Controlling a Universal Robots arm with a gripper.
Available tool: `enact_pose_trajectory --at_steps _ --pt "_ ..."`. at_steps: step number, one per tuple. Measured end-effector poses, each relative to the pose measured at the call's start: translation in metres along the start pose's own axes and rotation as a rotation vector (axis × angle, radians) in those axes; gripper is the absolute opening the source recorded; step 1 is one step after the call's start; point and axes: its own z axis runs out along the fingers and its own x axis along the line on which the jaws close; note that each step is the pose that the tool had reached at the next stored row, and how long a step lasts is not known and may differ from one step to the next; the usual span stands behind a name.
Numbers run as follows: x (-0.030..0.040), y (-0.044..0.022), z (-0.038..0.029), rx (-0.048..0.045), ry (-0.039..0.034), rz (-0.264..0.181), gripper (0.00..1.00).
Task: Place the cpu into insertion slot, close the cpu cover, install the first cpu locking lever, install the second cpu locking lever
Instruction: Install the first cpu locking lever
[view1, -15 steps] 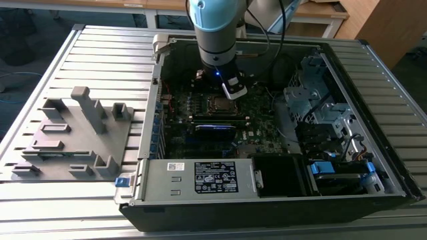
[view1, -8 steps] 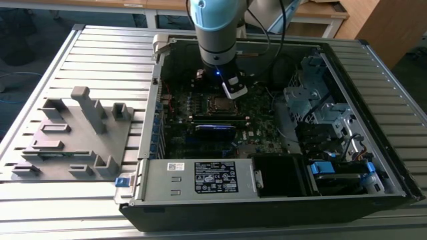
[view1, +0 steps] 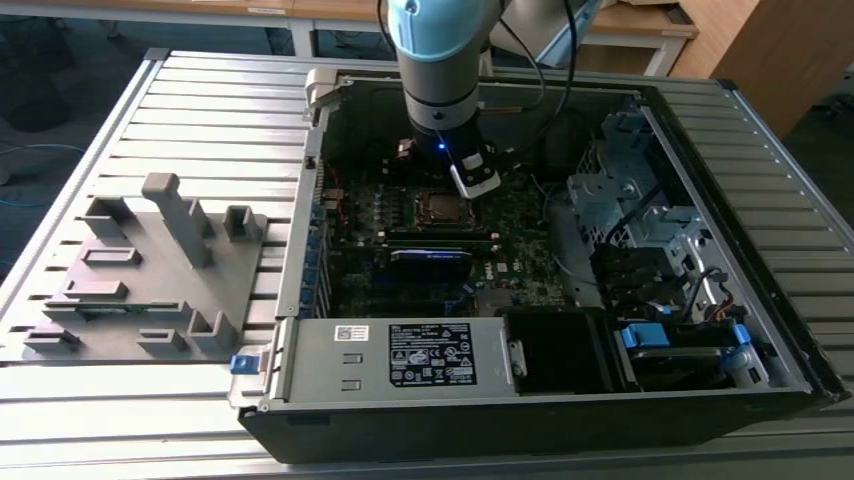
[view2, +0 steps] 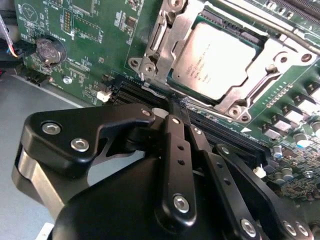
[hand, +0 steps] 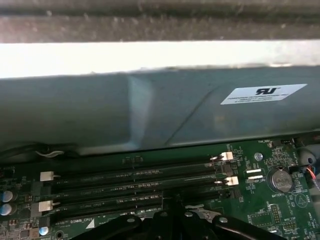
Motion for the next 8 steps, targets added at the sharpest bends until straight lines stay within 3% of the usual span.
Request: enact_pose_trajectory --at_steps 8 --pt "-0.0006 0.0018 -0.0040 0.0003 -0.0001 0.000 0.10"
